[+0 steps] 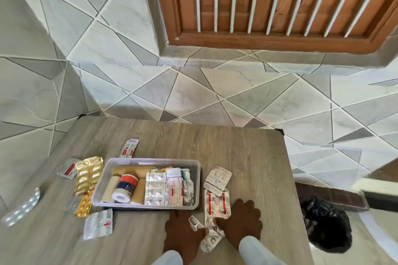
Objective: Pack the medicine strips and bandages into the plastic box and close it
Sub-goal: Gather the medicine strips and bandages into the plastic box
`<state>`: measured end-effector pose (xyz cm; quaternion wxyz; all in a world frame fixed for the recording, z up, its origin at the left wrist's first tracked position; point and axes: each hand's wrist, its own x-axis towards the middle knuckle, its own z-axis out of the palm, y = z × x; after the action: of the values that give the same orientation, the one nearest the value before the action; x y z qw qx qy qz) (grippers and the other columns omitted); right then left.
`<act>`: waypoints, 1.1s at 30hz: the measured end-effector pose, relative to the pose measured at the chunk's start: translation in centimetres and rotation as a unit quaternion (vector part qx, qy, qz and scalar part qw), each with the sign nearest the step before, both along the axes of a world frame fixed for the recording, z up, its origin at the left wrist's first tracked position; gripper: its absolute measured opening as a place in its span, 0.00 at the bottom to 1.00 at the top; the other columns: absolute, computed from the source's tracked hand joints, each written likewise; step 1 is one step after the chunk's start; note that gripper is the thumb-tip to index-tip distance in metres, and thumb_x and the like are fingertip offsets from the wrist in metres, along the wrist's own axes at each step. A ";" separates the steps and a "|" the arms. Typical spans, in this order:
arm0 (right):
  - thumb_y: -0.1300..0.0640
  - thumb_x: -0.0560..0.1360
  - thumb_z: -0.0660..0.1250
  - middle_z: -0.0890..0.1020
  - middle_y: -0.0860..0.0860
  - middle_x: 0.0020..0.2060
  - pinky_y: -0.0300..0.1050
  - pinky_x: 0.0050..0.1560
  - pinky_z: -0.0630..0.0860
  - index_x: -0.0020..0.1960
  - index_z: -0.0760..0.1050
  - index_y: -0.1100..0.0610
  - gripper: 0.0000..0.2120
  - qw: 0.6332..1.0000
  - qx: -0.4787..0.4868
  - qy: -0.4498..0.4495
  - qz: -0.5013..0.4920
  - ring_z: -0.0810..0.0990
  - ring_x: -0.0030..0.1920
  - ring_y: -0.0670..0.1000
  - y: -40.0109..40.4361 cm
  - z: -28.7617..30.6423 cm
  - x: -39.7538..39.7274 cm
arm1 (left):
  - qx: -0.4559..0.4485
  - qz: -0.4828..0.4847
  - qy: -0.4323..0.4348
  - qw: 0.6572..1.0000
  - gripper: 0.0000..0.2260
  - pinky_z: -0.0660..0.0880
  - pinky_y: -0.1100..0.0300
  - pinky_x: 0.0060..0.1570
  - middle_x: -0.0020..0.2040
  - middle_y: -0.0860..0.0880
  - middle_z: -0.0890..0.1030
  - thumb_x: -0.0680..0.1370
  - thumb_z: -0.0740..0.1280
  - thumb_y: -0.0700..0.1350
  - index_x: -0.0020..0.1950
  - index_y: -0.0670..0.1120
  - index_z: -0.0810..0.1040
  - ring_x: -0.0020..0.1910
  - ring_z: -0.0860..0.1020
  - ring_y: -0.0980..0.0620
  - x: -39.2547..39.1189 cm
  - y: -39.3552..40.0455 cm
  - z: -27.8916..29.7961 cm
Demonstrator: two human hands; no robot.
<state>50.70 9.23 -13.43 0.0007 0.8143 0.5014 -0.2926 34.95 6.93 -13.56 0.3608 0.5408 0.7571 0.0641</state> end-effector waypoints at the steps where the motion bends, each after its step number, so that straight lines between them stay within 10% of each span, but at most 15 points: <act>1: 0.38 0.64 0.72 0.70 0.52 0.56 0.51 0.55 0.72 0.56 0.67 0.51 0.28 0.999 0.004 0.035 -0.007 0.71 0.59 0.57 -0.2 -0.2 0.1 | -0.011 0.008 -0.002 1.000 0.31 0.67 0.56 0.63 0.62 0.49 0.68 0.65 0.72 0.60 0.65 0.54 0.68 0.64 0.70 0.46 0.3 0.0 0.0; 12: 0.67 0.62 0.71 0.85 0.52 0.43 0.42 0.36 0.78 0.47 0.79 0.55 0.15 0.909 -0.012 0.373 -0.186 0.83 0.41 0.51 -1.9 -0.9 2.2 | -0.064 0.003 -0.009 0.998 0.17 0.71 0.60 0.49 0.48 0.49 0.76 0.68 0.72 0.50 0.50 0.53 0.67 0.51 0.77 0.48 1.9 0.0 -0.4; 18: 0.63 0.66 0.64 0.86 0.50 0.40 0.56 0.49 0.82 0.48 0.80 0.54 0.13 0.883 0.052 0.395 -0.246 0.85 0.42 0.52 -3.0 -0.7 5.1 | -0.036 -0.107 0.067 0.991 0.18 0.71 0.54 0.56 0.59 0.50 0.69 0.71 0.67 0.53 0.58 0.55 0.66 0.61 0.69 0.48 1.6 -1.0 0.5; 33: 0.68 0.74 0.61 0.86 0.55 0.44 0.48 0.39 0.79 0.52 0.79 0.58 0.12 0.824 0.123 0.481 -0.271 0.86 0.42 0.55 -1.2 3.8 3.8 | -0.089 -0.133 0.073 0.984 0.23 0.70 0.53 0.58 0.57 0.51 0.76 0.66 0.72 0.56 0.56 0.54 0.68 0.58 0.73 0.48 0.4 -2.4 1.5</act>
<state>54.54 8.01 -9.61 -0.4205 0.6665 0.2286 -0.5716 35.31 4.49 -12.08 0.3562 0.6056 0.7057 -0.0915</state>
